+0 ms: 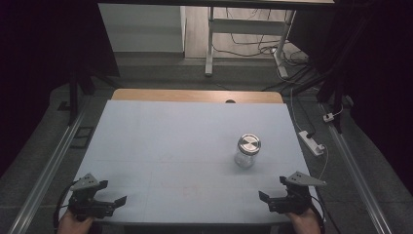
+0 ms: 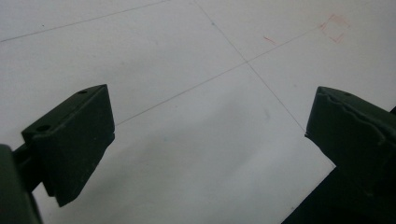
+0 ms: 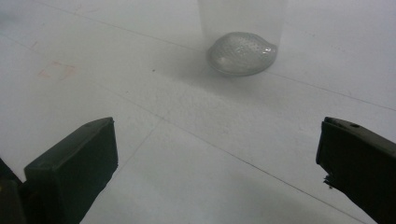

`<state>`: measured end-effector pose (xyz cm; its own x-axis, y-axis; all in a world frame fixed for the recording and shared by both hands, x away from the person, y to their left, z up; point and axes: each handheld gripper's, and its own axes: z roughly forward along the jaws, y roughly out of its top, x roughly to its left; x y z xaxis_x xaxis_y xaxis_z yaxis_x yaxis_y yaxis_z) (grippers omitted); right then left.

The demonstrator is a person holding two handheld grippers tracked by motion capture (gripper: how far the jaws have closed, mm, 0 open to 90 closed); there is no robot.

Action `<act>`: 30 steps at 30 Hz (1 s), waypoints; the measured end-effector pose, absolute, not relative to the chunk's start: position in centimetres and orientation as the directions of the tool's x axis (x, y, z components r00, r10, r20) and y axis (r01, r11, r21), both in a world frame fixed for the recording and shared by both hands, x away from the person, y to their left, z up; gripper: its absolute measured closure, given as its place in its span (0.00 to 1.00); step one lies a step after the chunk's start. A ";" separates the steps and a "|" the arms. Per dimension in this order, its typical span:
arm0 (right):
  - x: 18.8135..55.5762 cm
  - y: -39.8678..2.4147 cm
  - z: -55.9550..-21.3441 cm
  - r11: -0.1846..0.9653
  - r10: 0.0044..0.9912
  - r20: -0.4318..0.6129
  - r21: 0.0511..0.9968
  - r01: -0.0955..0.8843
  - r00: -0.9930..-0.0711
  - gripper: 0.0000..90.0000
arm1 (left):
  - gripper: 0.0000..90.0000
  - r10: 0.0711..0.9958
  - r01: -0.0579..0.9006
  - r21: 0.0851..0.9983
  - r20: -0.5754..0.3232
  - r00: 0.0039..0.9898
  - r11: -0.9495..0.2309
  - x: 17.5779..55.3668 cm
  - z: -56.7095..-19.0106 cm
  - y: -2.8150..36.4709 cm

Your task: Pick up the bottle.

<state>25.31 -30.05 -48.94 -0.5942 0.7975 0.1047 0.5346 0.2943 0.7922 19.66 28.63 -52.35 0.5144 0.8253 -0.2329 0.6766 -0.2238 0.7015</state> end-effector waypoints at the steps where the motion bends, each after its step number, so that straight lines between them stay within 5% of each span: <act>1: 25.3 -30.0 -48.9 0.296 0.795 0.104 0.793 0.532 -0.597 0.00 | 0.02 0.825 0.677 0.702 -0.233 0.514 -0.224 19.7 -52.3 28.6; 30: 27.3 -27.8 -48.5 0.314 0.771 0.070 0.822 0.475 -0.632 0.00 | 0.02 0.813 0.674 0.712 -0.265 0.519 -0.198 19.7 -52.4 28.9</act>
